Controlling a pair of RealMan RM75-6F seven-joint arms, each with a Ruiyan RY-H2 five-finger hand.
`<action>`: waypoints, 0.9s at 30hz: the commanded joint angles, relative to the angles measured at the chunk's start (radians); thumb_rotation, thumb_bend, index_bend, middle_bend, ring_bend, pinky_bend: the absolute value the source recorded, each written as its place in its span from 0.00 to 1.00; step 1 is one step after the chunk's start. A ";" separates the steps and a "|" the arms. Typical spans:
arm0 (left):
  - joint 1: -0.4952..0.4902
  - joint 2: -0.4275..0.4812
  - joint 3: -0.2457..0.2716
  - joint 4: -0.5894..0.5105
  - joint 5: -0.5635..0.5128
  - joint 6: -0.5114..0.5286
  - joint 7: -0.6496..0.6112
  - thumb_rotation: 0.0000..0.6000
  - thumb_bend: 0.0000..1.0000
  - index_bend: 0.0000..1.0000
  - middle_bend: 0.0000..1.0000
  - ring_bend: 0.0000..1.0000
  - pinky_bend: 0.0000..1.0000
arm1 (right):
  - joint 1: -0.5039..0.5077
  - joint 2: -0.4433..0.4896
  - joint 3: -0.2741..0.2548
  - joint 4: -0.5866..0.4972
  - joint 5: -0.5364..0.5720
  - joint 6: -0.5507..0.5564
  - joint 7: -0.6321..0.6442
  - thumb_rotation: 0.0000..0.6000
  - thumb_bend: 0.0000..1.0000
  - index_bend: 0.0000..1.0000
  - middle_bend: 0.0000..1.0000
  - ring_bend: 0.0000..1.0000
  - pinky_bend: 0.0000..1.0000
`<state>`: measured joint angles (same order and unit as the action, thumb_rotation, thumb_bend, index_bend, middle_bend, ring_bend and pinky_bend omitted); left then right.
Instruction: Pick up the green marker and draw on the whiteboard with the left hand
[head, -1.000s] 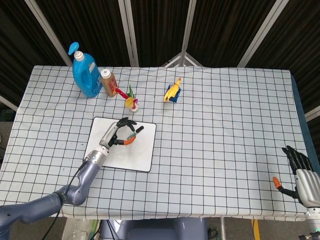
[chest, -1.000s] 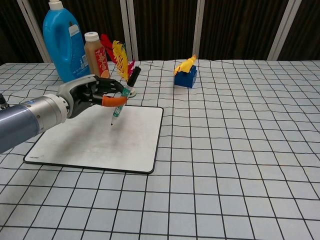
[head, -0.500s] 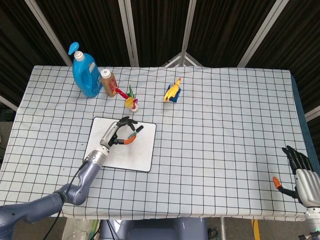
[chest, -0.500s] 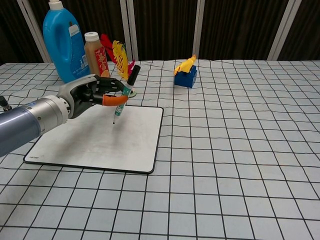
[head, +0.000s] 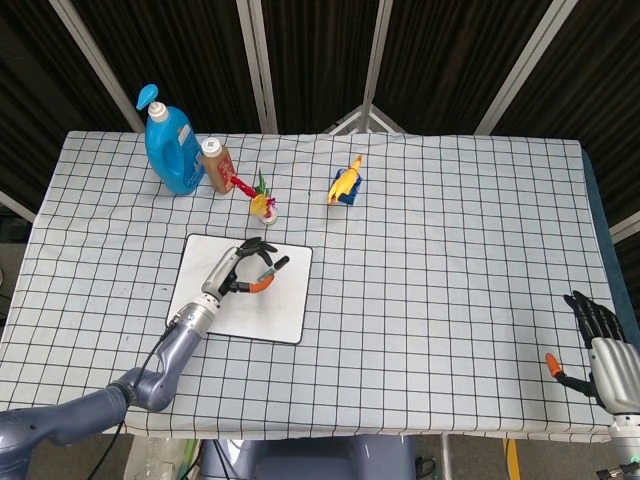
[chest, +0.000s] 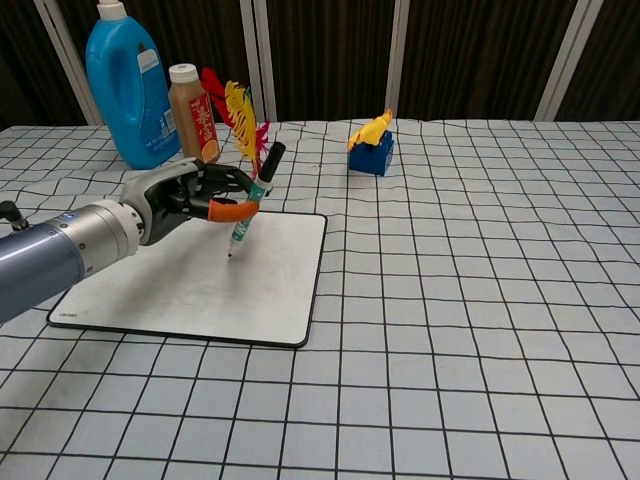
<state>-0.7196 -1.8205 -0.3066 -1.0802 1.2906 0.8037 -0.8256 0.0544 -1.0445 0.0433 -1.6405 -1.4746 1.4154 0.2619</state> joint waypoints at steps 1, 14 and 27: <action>-0.001 -0.001 0.003 0.004 -0.001 -0.001 0.003 1.00 0.53 0.76 0.25 0.05 0.06 | 0.000 0.000 0.000 0.000 0.000 0.000 0.000 1.00 0.35 0.00 0.00 0.00 0.00; 0.001 0.000 0.011 0.047 -0.022 -0.002 0.031 1.00 0.54 0.76 0.25 0.05 0.06 | 0.000 0.003 -0.001 -0.004 0.001 -0.002 0.002 1.00 0.35 0.00 0.00 0.00 0.00; 0.025 0.056 -0.002 0.053 -0.027 0.030 0.024 1.00 0.54 0.76 0.25 0.05 0.07 | -0.001 0.003 -0.002 -0.008 -0.003 0.001 -0.003 1.00 0.35 0.00 0.00 0.00 0.00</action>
<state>-0.6989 -1.7755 -0.3031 -1.0149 1.2634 0.8273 -0.7941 0.0538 -1.0418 0.0418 -1.6486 -1.4774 1.4163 0.2592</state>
